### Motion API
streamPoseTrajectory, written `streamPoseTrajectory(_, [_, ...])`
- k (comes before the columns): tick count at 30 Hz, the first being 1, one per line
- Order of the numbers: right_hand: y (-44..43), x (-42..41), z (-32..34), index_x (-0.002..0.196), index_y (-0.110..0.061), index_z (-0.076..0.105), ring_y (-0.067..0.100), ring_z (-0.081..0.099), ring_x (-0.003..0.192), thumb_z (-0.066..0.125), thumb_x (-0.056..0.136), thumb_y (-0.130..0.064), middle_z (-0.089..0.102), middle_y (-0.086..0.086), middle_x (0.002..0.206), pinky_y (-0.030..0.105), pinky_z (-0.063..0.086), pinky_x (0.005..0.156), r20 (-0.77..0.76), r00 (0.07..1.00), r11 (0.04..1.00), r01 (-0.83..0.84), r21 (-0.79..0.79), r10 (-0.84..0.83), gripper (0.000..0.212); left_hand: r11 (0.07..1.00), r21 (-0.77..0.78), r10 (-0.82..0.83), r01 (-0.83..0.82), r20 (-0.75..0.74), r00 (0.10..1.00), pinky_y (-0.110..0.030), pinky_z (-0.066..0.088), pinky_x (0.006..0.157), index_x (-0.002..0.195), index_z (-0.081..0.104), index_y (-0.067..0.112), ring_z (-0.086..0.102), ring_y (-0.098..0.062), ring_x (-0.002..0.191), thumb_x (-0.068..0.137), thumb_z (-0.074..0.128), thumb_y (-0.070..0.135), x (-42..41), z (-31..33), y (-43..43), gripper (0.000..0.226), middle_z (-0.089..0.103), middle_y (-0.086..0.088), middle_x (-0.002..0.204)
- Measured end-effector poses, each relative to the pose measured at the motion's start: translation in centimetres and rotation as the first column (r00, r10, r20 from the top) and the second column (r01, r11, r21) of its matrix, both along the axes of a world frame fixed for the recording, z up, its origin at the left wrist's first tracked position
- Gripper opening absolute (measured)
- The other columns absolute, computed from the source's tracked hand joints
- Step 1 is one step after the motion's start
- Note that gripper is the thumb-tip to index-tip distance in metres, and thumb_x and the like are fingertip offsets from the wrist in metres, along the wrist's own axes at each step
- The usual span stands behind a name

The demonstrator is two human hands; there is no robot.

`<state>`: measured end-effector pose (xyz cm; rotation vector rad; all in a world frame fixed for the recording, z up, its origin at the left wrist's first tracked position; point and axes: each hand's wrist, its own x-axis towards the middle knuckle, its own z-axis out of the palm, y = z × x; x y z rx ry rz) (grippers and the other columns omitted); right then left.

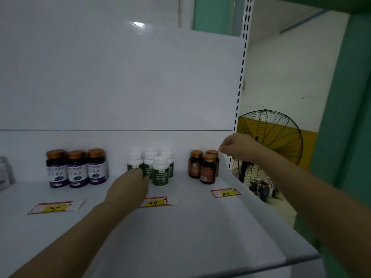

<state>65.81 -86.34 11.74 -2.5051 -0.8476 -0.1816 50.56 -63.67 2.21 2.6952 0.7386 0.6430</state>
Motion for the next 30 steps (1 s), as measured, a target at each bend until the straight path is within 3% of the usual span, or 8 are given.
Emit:
streamPoseTrajectory(2, [-0.6,0.9,0.0,0.109,-0.007,0.067,0.015,0.055,0.090,0.054,0.094,-0.019,0.066,0.008,0.112,0.023,0.046,0.069,0.000,1.000,1.000,-0.025,0.001,0.025,0.023,0.988,0.117,-0.117,0.102,0.129,0.985,-0.019,0.037,0.055,0.103,0.060,0.005,0.044,-0.005,0.060,0.092,0.055,0.030,1.1,1.1,-3.4,0.028,0.046,0.008,0.071])
streamPoseTrajectory(4, [-0.5,2.0,-0.4,0.112,-0.009,0.065,0.016,0.055,0.094,0.056,0.094,-0.021,0.063,0.007,0.118,0.023,0.043,0.072,0.002,0.999,0.999,-0.045,0.010,0.045,0.024,0.966,0.212,-0.178,0.148,0.131,0.975,-0.025,0.045,0.072,0.101,0.059,0.005,0.060,-0.018,0.083,0.093,0.055,0.029,2.8,1.0,-7.0,0.026,0.061,-0.007,0.094])
streamPoseTrajectory(8, [1.1,4.0,-2.6,0.128,-0.013,0.053,0.014,0.056,0.088,0.058,0.092,-0.029,0.056,0.009,0.125,0.014,0.036,0.053,-0.043,0.996,0.993,-0.069,0.099,0.073,0.040,0.990,0.029,-0.135,0.137,-0.056,0.989,-0.032,0.035,0.106,0.131,0.042,0.006,0.040,-0.022,0.128,0.101,0.031,0.020,7.4,-1.2,-11.8,0.035,0.042,-0.010,0.140])
streamPoseTrajectory(11, [2.9,5.2,-4.7,0.127,-0.010,0.052,0.025,0.057,0.104,0.054,0.092,-0.027,0.057,0.014,0.122,0.023,0.042,0.064,-0.037,0.995,0.988,-0.087,0.125,0.092,0.039,0.993,0.043,-0.100,0.110,-0.190,0.977,-0.034,0.017,0.118,0.147,0.021,0.003,0.017,-0.025,0.144,0.101,0.029,0.018,9.4,-2.8,-12.7,0.048,0.017,-0.013,0.156])
streamPoseTrajectory(14, [4.2,5.8,-6.7,0.116,-0.007,0.055,0.031,0.055,0.104,0.046,0.094,-0.023,0.057,0.017,0.116,0.033,0.047,0.080,-0.038,0.996,0.984,-0.071,0.166,0.078,0.029,0.991,0.082,-0.077,0.104,-0.278,0.957,-0.038,0.011,0.119,0.149,0.010,0.001,0.009,-0.028,0.146,0.101,0.026,0.020,10.3,-4.3,-12.4,0.054,0.008,-0.015,0.158])
streamPoseTrajectory(24, [5.4,5.8,-10.7,0.121,-0.018,0.054,0.028,0.050,0.110,0.055,0.092,-0.030,0.051,0.010,0.123,0.035,0.046,0.091,0.035,0.999,0.910,-0.047,0.413,0.036,0.031,0.978,0.160,-0.081,0.132,-0.292,0.953,-0.035,0.018,0.115,0.146,0.025,0.004,0.022,-0.025,0.142,0.102,0.022,0.024,10.3,-4.8,-12.3,0.049,0.022,-0.013,0.154])
streamPoseTrajectory(27, [5.0,5.9,-10.2,0.118,-0.017,0.059,0.024,0.053,0.106,0.058,0.091,-0.030,0.057,0.007,0.117,0.029,0.044,0.087,0.088,0.995,0.898,-0.084,0.432,0.051,0.030,0.995,0.049,-0.077,0.090,-0.218,0.973,-0.032,0.027,0.110,0.140,0.035,0.007,0.033,-0.023,0.136,0.102,0.026,0.029,10.3,-4.7,-12.5,0.045,0.034,-0.011,0.149])
streamPoseTrajectory(30, [4.2,5.3,-9.0,0.113,-0.016,0.063,0.018,0.055,0.099,0.063,0.088,-0.031,0.062,0.004,0.108,0.023,0.046,0.080,0.065,0.994,0.837,-0.110,0.536,0.089,0.029,0.974,-0.219,-0.048,0.051,0.015,0.999,-0.023,0.035,0.089,0.130,0.043,0.015,0.049,-0.017,0.118,0.098,0.040,0.034,10.0,-3.7,-12.4,0.037,0.051,-0.003,0.132])
